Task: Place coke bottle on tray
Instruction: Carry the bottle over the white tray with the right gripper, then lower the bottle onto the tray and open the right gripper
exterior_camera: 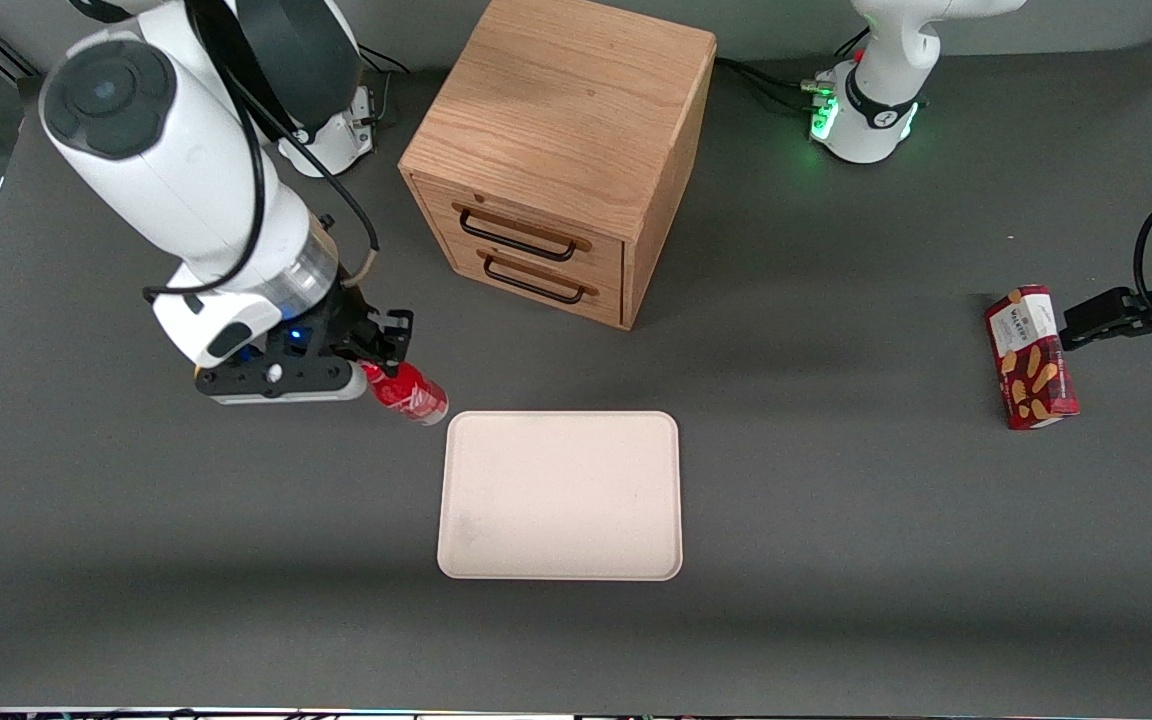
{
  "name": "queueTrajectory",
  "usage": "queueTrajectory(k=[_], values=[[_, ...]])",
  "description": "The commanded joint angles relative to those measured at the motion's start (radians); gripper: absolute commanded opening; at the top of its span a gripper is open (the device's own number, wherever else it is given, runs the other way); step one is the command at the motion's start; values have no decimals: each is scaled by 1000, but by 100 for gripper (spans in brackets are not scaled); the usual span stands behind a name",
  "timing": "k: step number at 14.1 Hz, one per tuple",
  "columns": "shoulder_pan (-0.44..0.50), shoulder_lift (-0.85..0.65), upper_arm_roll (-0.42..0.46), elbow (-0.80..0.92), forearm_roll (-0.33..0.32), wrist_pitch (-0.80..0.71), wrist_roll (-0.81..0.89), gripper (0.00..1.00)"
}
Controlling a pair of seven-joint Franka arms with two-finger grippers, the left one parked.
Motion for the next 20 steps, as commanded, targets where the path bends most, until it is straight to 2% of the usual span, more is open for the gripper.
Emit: queueTrajectory(k=[1, 6, 13, 20], values=[[5, 72, -13, 12, 10, 79, 20, 0], [5, 182, -16, 9, 2, 197, 20, 0], [5, 312, -24, 4, -45, 337, 23, 0], [3, 331, -24, -59, -67, 406, 43, 0]])
